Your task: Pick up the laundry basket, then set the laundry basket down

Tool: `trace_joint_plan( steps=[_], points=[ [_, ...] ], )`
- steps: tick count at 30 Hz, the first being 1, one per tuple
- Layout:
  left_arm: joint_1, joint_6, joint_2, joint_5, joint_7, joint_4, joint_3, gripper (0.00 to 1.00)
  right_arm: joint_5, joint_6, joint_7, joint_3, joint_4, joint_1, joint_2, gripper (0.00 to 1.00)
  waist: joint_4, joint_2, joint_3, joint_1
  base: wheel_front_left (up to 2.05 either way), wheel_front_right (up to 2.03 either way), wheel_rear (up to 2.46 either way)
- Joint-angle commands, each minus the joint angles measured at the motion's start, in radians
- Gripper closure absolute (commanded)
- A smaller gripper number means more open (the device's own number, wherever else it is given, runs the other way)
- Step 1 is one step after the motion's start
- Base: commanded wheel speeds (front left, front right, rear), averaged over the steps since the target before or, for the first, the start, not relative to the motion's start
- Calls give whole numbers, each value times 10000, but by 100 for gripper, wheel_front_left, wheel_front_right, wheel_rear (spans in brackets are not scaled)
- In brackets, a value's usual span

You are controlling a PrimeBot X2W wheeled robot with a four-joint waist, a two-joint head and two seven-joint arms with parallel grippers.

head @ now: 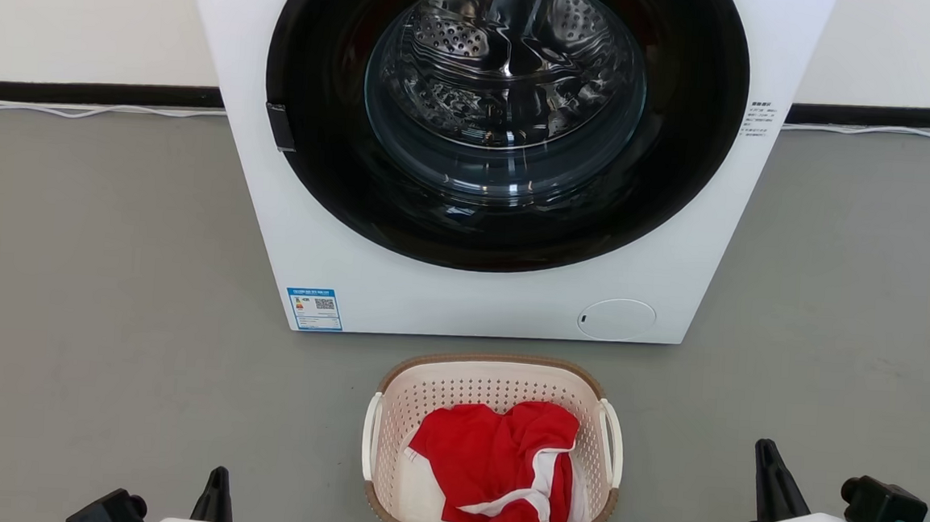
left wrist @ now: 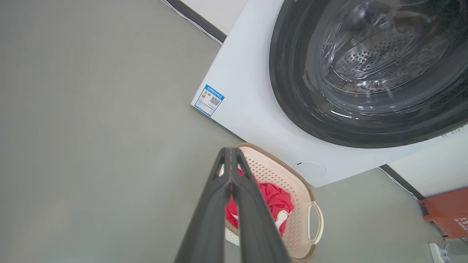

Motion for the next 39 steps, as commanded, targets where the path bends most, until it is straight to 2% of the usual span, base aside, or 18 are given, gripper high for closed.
trace_joint_plan(
  steps=[1, 39],
  points=[
    [-403, -81, 86, -299, 35, -345, 125, 100, 352, 20, 75, 52, -352, -296, -102, 100, -1, -1, 2, -2, 0, 0, 0],
    [-516, -563, 160, -3991, 1124, -1368, 370, 100, 5264, 41, 1138, 91, -1332, -262, -134, 100, -23, -1, 53, -2, 0, 0, 0]
  ],
)
